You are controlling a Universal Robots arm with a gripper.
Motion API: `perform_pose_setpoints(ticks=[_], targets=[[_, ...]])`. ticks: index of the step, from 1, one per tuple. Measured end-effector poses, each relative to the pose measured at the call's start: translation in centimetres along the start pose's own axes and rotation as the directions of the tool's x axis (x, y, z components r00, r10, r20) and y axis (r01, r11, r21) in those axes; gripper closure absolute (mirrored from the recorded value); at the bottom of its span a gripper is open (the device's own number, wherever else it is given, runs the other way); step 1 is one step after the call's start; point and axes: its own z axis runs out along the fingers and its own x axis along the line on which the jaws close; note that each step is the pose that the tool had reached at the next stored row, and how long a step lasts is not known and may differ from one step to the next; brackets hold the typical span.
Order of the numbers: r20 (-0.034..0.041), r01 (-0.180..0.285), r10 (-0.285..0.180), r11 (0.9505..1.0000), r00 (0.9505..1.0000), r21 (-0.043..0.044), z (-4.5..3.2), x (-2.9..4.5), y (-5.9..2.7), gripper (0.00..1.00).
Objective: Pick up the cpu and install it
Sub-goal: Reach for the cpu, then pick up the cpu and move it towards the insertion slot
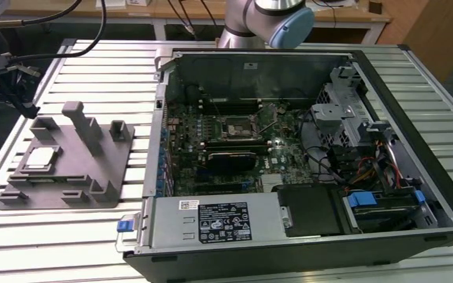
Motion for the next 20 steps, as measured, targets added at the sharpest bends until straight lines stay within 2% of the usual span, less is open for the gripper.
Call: perform_pose_setpoints(ticks=[4, 11, 20], targets=[[0.0, 0.0, 0.0, 1.0, 1.0, 0.0, 0.33, 0.33, -0.04, 0.89], [0.0, 0.0, 0.0, 1.0, 1.0, 0.0, 0.36, 0.44, -0.05, 0.89], [0.0002, 0.0, 0.0, 1.0, 1.0, -0.0001, 0.71, 0.93, -0.1, 0.89]])
